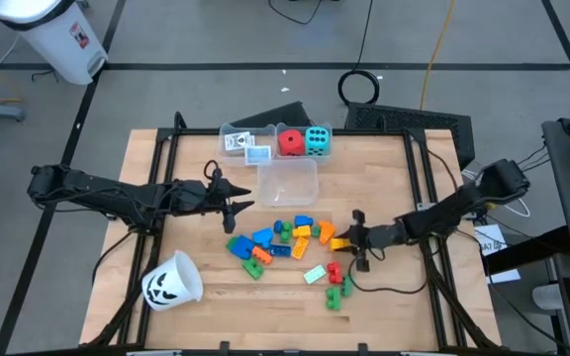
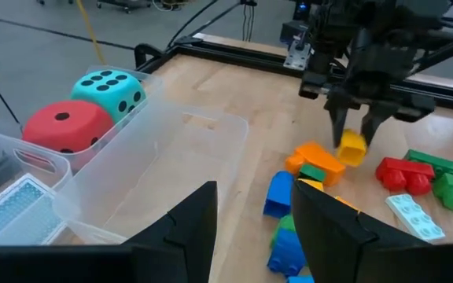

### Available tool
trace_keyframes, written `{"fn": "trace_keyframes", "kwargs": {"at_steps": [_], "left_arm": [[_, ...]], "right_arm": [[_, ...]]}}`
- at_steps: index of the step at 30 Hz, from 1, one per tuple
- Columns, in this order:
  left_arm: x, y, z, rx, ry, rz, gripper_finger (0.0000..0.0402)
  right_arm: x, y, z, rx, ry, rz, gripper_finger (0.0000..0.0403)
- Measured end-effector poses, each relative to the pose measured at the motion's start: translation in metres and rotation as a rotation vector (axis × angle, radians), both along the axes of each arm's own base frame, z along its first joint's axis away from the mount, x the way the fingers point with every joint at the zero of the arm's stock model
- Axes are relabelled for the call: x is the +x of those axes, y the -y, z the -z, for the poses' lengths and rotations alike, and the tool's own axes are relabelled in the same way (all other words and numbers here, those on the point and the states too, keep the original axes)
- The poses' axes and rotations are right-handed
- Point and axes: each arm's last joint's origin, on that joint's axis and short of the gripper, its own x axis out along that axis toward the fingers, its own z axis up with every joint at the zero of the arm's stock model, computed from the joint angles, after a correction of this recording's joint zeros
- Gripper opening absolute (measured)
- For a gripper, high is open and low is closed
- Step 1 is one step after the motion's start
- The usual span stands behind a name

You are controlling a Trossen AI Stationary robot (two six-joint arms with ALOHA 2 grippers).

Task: Pick & Place Toys
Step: Put the right yellow game piece into the bottom transparent bin

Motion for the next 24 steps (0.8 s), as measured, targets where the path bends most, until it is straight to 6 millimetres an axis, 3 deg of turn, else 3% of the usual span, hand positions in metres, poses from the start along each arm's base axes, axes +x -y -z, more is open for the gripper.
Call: {"fn": "trace_keyframes", "kwargs": {"at_steps": [6, 14, 24], "left_arm": [[0.003, 0.000, -0.009, -0.026, 0.110, -0.014, 0.0168], [0.035, -0.003, -0.011, -0.234, 0.333, 0.096, 0.0176], [0.099, -0.023, -0.008, -0.278, 0.275, 0.052, 0.0313]], "right_arm": [[0.004, 0.006, -0.039, -0.060, 0.201, 0.034, 0.0090], [0.038, 0.026, -0.079, -0.400, 0.289, 0.017, 0.0090], [0.079, 0.043, -0.105, -0.788, 0.285, -0.017, 0.0090]]}}
